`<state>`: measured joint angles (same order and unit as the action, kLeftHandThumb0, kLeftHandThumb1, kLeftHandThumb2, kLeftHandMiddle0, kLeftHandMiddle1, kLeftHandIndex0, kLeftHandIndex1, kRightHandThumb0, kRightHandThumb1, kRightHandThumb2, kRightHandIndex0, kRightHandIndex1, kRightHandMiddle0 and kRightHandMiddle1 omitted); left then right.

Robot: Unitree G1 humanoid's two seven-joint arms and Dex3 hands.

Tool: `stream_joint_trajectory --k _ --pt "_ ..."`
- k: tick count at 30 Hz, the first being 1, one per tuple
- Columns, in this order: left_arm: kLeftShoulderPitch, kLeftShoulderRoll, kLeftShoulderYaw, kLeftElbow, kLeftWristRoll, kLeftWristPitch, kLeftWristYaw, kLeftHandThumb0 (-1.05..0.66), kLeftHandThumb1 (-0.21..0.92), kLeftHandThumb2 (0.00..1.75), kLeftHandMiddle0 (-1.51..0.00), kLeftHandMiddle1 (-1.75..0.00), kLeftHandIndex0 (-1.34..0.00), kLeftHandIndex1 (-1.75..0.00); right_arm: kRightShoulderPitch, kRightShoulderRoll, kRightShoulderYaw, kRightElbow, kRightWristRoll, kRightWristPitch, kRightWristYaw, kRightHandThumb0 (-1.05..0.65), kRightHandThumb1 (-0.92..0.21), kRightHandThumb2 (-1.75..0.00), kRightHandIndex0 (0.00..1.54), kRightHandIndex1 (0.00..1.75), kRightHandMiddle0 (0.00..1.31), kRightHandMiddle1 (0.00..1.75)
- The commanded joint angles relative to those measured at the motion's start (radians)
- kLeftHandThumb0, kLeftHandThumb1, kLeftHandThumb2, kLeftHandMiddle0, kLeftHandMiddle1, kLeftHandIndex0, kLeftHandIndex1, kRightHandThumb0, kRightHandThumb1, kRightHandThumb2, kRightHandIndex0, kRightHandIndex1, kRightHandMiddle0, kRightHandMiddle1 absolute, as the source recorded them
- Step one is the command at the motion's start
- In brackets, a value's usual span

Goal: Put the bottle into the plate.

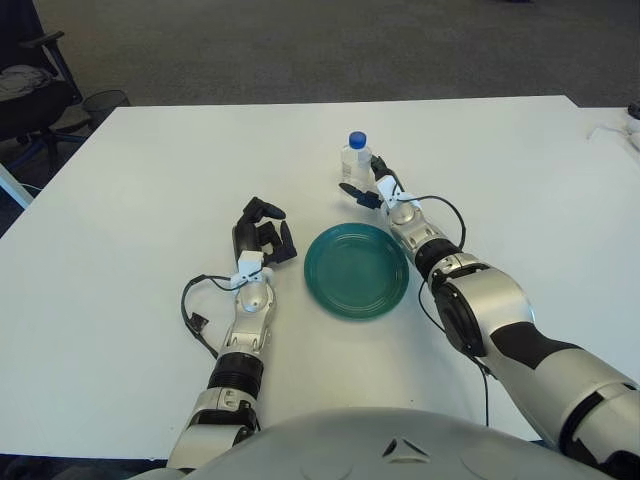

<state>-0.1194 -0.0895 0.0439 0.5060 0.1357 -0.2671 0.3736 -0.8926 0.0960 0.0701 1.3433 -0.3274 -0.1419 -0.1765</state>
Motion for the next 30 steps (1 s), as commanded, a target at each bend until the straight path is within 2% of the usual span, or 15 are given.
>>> stream_joint_trajectory --k 1,9,19,23,30 --pt "0.023 -0.003 0.011 0.054 -0.014 0.058 -0.005 -0.51 0.19 1.47 -1.22 -1.75 -0.71 -1.75 0.026 0.059 0.020 0.034 -0.014 0.036 0.035 -1.05 -0.92 -0.30 0.00 0.00 0.00 0.05" --pt "0.018 0.006 0.006 0.060 -0.011 0.057 -0.007 -0.51 0.21 1.45 -1.23 -1.75 -0.69 -1.75 0.046 0.109 0.080 0.034 -0.061 0.013 0.034 -1.05 -0.92 -0.29 0.00 0.00 0.00 0.07" --pt "0.018 0.002 0.005 0.059 -0.005 0.061 0.006 -0.50 0.22 1.44 -1.22 -1.75 -0.69 -1.75 0.073 0.128 0.157 0.037 -0.113 -0.041 0.066 -1.05 -0.92 -0.25 0.03 0.02 0.00 0.12" --pt "0.016 0.006 0.007 0.064 -0.006 0.055 0.006 -0.50 0.22 1.44 -1.22 -1.75 -0.69 -1.75 0.076 0.137 0.188 0.036 -0.131 -0.054 0.079 -1.05 -0.92 -0.26 0.01 0.00 0.00 0.09" --pt "0.014 0.013 0.005 0.067 0.002 0.047 0.009 -0.51 0.21 1.44 -1.23 -1.75 -0.69 -1.75 0.074 0.139 0.221 0.034 -0.140 -0.068 0.094 -1.05 -0.92 -0.31 0.00 0.00 0.00 0.14"
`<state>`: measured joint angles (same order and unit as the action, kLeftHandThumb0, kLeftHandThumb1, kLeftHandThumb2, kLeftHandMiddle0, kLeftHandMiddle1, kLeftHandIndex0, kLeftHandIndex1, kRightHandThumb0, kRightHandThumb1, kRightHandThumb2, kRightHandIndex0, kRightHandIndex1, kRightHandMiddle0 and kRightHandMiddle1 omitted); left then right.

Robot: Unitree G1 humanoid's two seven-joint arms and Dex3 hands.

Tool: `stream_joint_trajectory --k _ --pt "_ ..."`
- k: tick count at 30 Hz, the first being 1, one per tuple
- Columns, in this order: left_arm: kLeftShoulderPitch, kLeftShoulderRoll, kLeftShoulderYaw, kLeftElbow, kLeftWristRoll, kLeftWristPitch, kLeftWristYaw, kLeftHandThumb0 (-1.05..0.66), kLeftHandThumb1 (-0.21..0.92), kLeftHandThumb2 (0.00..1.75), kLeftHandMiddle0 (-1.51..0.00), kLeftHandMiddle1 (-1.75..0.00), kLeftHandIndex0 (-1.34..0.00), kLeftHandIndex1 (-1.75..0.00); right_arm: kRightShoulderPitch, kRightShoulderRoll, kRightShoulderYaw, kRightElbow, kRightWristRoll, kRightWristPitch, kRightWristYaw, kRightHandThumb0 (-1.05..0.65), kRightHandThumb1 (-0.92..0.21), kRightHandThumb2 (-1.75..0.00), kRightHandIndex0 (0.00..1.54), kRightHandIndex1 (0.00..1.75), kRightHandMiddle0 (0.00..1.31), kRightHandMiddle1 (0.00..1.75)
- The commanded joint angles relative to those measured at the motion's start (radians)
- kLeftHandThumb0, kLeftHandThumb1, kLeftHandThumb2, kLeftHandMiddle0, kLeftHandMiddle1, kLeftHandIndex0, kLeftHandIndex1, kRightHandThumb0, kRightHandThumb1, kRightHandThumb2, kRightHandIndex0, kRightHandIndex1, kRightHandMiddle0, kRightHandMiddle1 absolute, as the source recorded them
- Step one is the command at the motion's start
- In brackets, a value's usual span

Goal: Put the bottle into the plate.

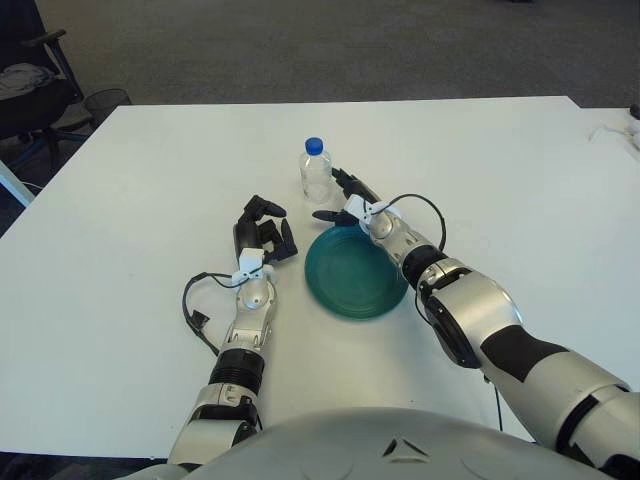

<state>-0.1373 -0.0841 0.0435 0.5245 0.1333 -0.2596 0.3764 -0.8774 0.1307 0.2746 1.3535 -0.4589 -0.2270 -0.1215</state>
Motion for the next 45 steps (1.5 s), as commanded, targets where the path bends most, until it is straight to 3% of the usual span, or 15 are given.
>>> stream_joint_trajectory --k 1,7,12,15,21,30,45 --pt "0.033 0.008 0.007 0.048 0.004 0.037 0.006 -0.51 0.21 1.44 -1.23 -1.75 -0.69 -1.75 0.059 0.105 0.021 0.024 -0.010 0.013 0.046 -1.05 -0.92 -0.31 0.00 0.00 0.00 0.14" --pt "0.031 0.016 0.009 0.049 0.009 0.026 0.013 -0.51 0.20 1.46 -1.23 -1.75 -0.70 -1.75 0.058 0.104 0.030 0.022 -0.003 -0.010 0.068 -1.02 -0.92 -0.30 0.04 0.02 0.00 0.25" --pt "0.029 0.016 0.019 0.053 -0.003 0.007 0.014 -0.52 0.19 1.47 -1.24 -1.75 -0.71 -1.75 0.056 0.101 0.046 0.022 -0.008 -0.026 0.090 -0.85 -0.91 -0.26 0.14 0.08 0.00 0.46" --pt "0.027 0.017 0.024 0.051 -0.003 0.003 0.020 -0.52 0.19 1.47 -1.24 -1.75 -0.71 -1.75 0.058 0.102 0.056 0.023 -0.012 -0.024 0.108 -0.67 -0.78 -0.49 0.15 0.17 0.00 0.53" --pt "0.025 0.016 0.031 0.050 -0.007 0.003 0.022 -0.52 0.19 1.47 -1.24 -1.75 -0.71 -1.75 0.064 0.107 0.073 0.019 -0.015 -0.041 0.115 -0.55 -0.65 -0.75 0.10 0.35 0.00 0.55" --pt "0.024 0.010 0.040 0.048 -0.029 0.007 0.002 -0.51 0.20 1.46 -1.24 -1.75 -0.70 -1.75 0.066 0.102 0.107 0.018 -0.028 -0.055 0.115 -0.45 -0.54 -0.91 0.05 0.56 0.00 0.63" --pt "0.019 0.016 0.040 0.059 -0.017 0.007 0.010 -0.51 0.21 1.45 -1.22 -1.75 -0.69 -1.75 0.086 0.101 0.185 0.021 -0.087 -0.080 0.067 -0.28 -0.41 -1.12 0.01 0.62 0.00 0.67"
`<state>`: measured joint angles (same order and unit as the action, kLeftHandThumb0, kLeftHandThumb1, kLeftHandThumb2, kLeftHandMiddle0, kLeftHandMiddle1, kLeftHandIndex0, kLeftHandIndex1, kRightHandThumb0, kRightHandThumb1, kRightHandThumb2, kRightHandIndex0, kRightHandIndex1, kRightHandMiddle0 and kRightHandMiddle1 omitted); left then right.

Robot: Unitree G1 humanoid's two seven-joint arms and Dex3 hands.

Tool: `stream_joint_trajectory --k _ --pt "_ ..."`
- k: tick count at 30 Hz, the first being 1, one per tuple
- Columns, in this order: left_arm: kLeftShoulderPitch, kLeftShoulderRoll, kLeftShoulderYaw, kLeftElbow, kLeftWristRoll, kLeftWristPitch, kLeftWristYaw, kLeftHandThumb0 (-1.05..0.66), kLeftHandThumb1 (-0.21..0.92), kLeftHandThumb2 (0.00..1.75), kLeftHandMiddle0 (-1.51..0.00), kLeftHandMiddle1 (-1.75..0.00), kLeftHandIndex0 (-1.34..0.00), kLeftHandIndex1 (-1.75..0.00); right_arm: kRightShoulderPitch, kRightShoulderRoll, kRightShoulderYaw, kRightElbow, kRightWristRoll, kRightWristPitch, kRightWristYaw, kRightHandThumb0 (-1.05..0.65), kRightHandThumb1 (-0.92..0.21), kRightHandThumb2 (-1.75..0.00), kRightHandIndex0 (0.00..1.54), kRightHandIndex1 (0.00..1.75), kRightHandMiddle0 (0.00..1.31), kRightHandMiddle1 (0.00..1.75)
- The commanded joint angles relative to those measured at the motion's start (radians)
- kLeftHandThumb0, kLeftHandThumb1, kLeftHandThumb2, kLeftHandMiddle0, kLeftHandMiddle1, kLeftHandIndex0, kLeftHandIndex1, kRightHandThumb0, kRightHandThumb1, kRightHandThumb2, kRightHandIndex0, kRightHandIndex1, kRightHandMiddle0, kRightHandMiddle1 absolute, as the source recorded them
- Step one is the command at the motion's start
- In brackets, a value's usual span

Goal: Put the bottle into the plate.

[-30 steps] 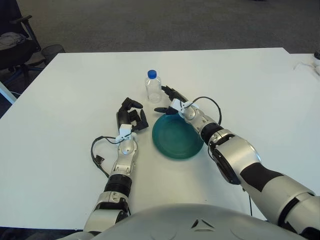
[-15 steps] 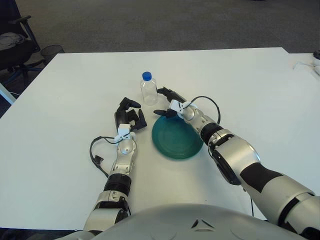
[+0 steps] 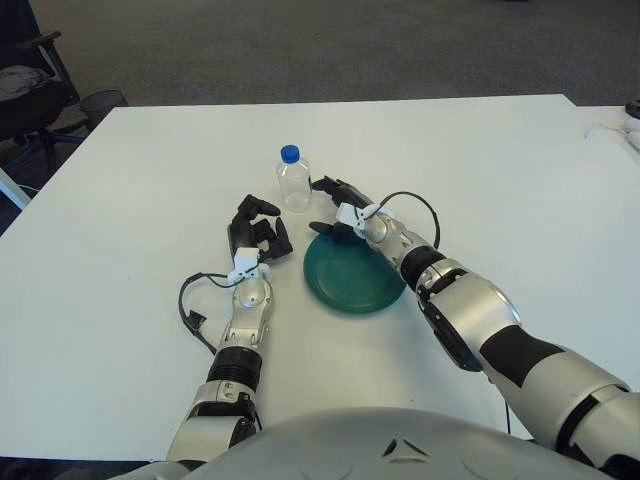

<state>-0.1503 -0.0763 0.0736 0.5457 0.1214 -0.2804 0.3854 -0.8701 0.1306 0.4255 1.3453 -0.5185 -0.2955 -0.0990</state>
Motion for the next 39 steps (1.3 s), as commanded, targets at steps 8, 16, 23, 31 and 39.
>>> stream_joint_trajectory --k 8,16,23,31,39 --pt "0.032 0.005 0.012 0.045 -0.010 0.024 -0.003 -0.50 0.23 1.42 -1.21 -1.75 -0.68 -1.75 0.090 0.102 0.080 0.032 -0.057 -0.015 0.015 -0.21 -0.38 -1.16 0.00 0.59 0.00 0.69" --pt "0.029 0.006 0.013 0.059 -0.014 0.015 -0.009 -0.50 0.23 1.42 -1.22 -1.75 -0.68 -1.75 0.095 0.095 0.102 0.033 -0.061 -0.023 0.022 -0.25 -0.38 -1.13 0.00 0.52 0.00 0.67" --pt "0.024 0.008 0.016 0.072 -0.017 0.010 -0.011 -0.50 0.23 1.42 -1.22 -1.75 -0.68 -1.75 0.097 0.089 0.111 0.034 -0.057 -0.033 0.046 -0.44 -0.56 -0.92 0.03 0.41 0.00 0.53" --pt "0.015 0.007 0.025 0.098 -0.040 -0.018 -0.030 -0.51 0.21 1.45 -1.22 -1.75 -0.69 -1.75 0.100 0.084 0.116 0.035 -0.057 -0.048 0.059 -0.52 -0.66 -0.81 0.11 0.32 0.00 0.57" --pt "0.014 0.008 0.020 0.104 -0.034 -0.029 -0.025 -0.51 0.21 1.45 -1.22 -1.75 -0.70 -1.75 0.102 0.080 0.121 0.036 -0.061 -0.050 0.052 -0.42 -0.60 -0.92 0.17 0.28 0.00 0.64"
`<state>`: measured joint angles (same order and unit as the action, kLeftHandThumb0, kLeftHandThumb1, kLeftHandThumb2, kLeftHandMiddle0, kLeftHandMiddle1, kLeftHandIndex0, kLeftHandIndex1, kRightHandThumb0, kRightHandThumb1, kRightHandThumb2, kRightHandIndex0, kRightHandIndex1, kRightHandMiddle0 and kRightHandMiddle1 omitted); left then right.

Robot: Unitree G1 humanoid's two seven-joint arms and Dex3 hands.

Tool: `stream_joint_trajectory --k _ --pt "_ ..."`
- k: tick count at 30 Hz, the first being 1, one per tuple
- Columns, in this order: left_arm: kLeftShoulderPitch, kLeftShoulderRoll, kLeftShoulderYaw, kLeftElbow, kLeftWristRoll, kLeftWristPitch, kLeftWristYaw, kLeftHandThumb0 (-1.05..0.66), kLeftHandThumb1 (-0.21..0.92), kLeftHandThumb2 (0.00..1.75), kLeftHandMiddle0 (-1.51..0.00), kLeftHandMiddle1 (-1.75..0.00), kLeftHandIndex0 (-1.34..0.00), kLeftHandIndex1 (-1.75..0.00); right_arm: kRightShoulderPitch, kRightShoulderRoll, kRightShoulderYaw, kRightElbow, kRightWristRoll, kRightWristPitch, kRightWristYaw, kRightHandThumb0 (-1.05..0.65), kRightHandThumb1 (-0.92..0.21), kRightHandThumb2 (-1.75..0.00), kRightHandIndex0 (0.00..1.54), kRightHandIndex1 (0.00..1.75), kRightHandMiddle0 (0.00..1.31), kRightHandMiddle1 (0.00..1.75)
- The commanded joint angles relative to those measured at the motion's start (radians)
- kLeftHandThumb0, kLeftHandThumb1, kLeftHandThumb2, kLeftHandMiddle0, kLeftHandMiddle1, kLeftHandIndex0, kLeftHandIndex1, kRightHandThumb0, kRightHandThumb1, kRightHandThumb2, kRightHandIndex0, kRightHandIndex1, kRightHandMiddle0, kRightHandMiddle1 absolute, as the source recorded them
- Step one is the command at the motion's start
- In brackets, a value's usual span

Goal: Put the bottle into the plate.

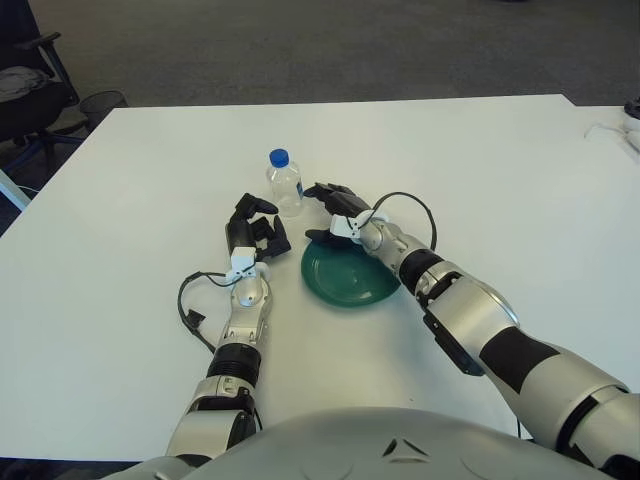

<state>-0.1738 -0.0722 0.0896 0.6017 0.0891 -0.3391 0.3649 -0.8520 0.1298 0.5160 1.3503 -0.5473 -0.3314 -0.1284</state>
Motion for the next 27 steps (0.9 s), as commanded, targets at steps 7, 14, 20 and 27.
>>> stream_joint_trajectory --k 7,14,20,27 --pt "0.037 0.006 -0.003 0.051 0.014 0.035 0.010 -0.51 0.21 1.45 -1.22 -1.75 -0.69 -1.75 0.092 0.077 0.022 0.031 -0.024 -0.012 0.068 -0.31 -0.52 -1.03 0.21 0.29 0.00 0.72" --pt "0.031 0.001 0.008 0.062 -0.008 0.041 -0.007 -0.51 0.21 1.44 -1.22 -1.75 -0.69 -1.75 0.083 0.064 -0.019 0.031 0.008 -0.012 0.082 -0.15 -0.43 -1.21 0.14 0.45 0.00 0.82" --pt "0.037 0.004 -0.001 0.044 0.005 0.065 0.004 -0.50 0.22 1.44 -1.21 -1.75 -0.69 -1.75 0.045 0.037 -0.125 0.026 0.094 -0.004 0.139 -0.06 -0.44 -1.29 0.09 0.56 0.00 0.84" --pt "0.039 0.004 0.001 0.034 -0.009 0.083 -0.014 -0.50 0.22 1.44 -1.21 -1.75 -0.69 -1.75 -0.002 0.015 -0.265 0.010 0.209 0.010 0.179 0.01 -0.48 -1.33 0.10 0.60 0.00 0.85"
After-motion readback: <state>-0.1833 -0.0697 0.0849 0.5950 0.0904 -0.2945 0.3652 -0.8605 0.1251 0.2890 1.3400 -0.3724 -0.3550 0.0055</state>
